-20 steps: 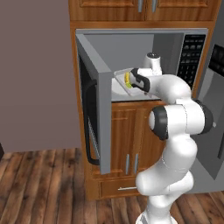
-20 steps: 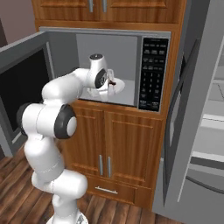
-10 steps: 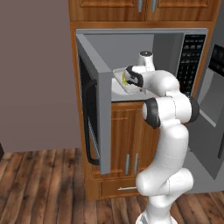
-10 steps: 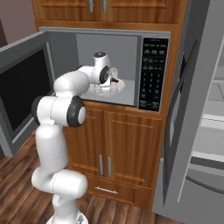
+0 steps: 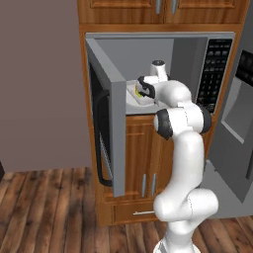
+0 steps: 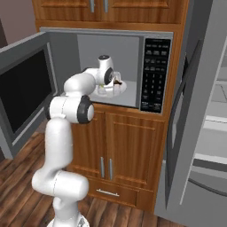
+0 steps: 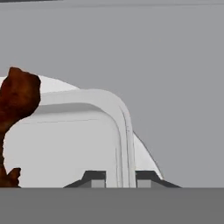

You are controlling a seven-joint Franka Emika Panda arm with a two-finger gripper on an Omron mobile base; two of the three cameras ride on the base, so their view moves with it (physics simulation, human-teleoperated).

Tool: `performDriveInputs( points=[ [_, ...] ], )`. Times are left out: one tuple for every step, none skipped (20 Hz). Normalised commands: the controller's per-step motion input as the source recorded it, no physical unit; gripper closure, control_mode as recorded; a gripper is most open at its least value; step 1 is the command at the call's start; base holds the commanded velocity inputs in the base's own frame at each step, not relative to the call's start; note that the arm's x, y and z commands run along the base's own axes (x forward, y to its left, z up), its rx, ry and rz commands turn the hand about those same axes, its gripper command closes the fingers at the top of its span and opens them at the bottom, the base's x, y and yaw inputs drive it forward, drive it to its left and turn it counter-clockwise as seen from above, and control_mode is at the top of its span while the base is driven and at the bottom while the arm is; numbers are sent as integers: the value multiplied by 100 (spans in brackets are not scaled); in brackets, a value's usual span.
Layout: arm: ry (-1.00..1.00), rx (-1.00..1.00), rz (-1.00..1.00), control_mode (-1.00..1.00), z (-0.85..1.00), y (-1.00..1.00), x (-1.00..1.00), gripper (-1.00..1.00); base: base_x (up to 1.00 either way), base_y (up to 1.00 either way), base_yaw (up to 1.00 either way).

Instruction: Place the tupperware containing the chicken drumstick and corn meal in the microwave. Close the microwave door and press the start button to reheat the meal.

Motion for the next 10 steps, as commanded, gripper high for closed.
performDriveInputs(
  points=[
    [0, 0, -4, -100, 0, 9, 59, 100, 0, 0, 0],
    [0, 0, -4, -100, 0, 6, 60, 100, 0, 0, 0],
    [0, 0, -4, -100, 0, 5, 57, -100, 0, 0, 0],
    [0, 0, -5, -100, 0, 1, 44, -100, 0, 0, 0],
    [0, 0, -5, -100, 0, 0, 4, -100, 0, 0, 0],
    [0, -4, -7, -100, -14, 1, -12, -100, 0, 0, 0],
    [-3, -8, -8, -100, -37, 2, -34, -100, 0, 0, 0],
    [-11, -9, -9, -100, -36, 1, -37, -100, 0, 0, 0],
    [-13, -8, -7, -100, -27, 0, -49, -100, 0, 0, 0],
    [-15, -7, -6, -100, -16, 0, -69, -100, 0, 0, 0]
  ],
)
